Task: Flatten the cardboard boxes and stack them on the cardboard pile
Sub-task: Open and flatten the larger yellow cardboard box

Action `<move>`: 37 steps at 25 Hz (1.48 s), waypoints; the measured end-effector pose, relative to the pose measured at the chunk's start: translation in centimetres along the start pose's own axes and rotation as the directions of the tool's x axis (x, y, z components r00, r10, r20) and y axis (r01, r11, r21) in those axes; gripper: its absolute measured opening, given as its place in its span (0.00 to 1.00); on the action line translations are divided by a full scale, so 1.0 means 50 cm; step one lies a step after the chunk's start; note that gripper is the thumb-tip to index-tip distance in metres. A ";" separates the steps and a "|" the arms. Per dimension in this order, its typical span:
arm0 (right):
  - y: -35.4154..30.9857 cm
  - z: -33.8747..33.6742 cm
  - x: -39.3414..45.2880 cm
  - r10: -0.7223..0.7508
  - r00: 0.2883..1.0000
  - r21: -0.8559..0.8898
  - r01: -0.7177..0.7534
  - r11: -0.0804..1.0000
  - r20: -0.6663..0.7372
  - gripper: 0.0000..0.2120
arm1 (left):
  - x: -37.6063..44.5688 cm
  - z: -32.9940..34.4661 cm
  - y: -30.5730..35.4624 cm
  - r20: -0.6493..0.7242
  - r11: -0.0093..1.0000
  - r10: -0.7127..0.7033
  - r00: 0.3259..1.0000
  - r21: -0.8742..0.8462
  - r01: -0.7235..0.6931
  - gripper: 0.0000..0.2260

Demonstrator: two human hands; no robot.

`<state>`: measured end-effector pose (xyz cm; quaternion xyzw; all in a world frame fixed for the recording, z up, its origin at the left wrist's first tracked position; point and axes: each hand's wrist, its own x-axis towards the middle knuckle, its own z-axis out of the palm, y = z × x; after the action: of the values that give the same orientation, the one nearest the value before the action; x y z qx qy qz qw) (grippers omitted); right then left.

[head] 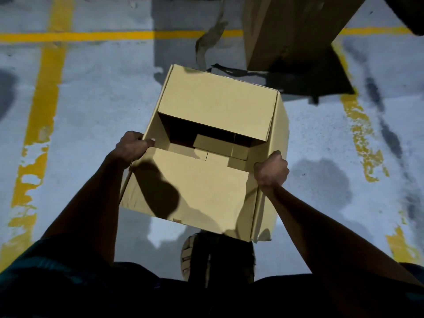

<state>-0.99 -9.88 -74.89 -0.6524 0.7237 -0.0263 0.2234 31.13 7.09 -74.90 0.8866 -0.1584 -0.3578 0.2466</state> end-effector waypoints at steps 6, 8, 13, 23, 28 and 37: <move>-0.003 0.004 0.000 0.017 1.000 -0.018 -0.017 1.000 -0.008 0.18 | -0.038 0.015 0.025 -0.152 0.955 0.064 0.986 0.298 -0.016 0.17; -0.005 0.001 -0.002 0.027 1.000 -0.019 -0.027 0.999 -0.011 0.19 | -0.060 0.022 0.042 -0.211 0.935 0.051 0.976 0.353 0.027 0.18; 0.006 -0.019 -0.006 0.056 0.997 0.012 -0.057 0.998 0.061 0.28 | -0.108 0.002 0.067 -0.235 0.883 0.170 0.957 0.468 -0.042 0.24; -0.060 -0.188 -0.083 -0.309 0.836 -0.074 0.380 0.922 0.453 0.25 | -0.249 -0.102 0.098 -0.132 0.900 0.195 0.972 0.418 -0.124 0.23; -0.057 -0.255 -0.165 -0.329 0.453 -0.040 0.634 0.772 0.829 0.33 | -0.398 -0.097 0.127 -0.106 0.721 0.385 0.917 0.655 -0.227 0.23; 0.033 -0.182 -0.337 0.027 0.289 -0.233 0.709 0.665 0.957 0.68 | -0.534 0.017 0.047 0.652 0.618 -0.009 0.758 0.599 -0.508 0.49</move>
<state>-4.96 4.18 -62.39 -0.7344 0.2614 0.5293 0.3349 11.74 17.10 -59.30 0.7122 -0.4895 -0.4791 -0.1535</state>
